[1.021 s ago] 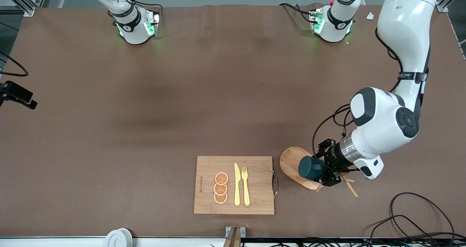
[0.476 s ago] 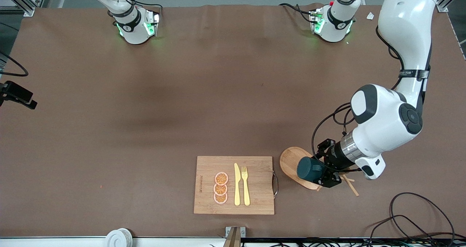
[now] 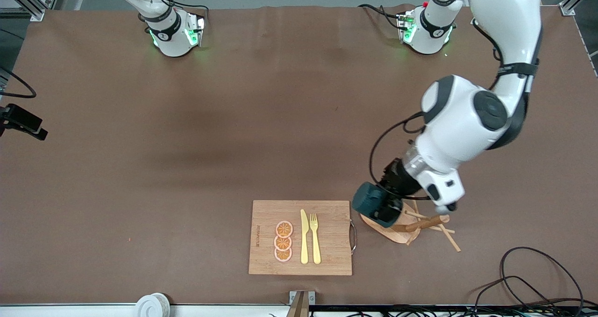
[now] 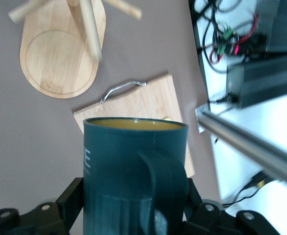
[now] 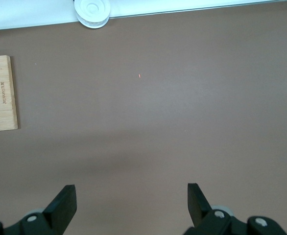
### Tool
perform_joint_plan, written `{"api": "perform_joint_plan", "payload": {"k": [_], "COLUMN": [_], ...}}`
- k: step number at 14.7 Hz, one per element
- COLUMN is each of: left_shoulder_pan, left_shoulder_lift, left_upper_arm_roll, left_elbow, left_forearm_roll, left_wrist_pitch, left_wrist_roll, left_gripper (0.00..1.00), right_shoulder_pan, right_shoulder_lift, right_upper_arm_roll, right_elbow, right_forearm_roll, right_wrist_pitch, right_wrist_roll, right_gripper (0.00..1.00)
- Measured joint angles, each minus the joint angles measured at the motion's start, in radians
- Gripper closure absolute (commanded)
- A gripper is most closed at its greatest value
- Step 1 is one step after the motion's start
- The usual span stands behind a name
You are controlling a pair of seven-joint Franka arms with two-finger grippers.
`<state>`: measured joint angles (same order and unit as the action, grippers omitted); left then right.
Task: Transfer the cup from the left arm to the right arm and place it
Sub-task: 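Lift the teal mug off the stand with the left gripper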
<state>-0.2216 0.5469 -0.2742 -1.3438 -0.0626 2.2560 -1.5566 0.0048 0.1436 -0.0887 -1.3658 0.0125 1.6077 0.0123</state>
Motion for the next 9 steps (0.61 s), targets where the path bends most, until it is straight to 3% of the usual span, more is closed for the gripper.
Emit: {"api": "perform_joint_plan", "payload": {"k": [6, 9], "left_shoulder_pan": [-0.194, -0.262], "left_shoulder_lift": [0.021, 0.062], "left_upper_arm_roll": [0.002, 0.002], "left_elbow": [-0.017, -0.022], "left_forearm_roll": [0.297, 0.449], "left_wrist_pitch": [-0.001, -0.001], "left_wrist_roll": [-0.012, -0.011], "left_gripper": [0.63, 0.69], "right_shoulder_pan": [0.0, 0.0], "right_shoulder_lift": [0.0, 0.0], "right_upper_arm_roll": [0.0, -0.001], "right_elbow": [0.0, 0.0], "right_forearm_roll": [0.0, 0.0], "right_wrist_pitch": [0.0, 0.0], "right_wrist_roll": [0.0, 0.0], "right_gripper": [0.0, 0.0]}}
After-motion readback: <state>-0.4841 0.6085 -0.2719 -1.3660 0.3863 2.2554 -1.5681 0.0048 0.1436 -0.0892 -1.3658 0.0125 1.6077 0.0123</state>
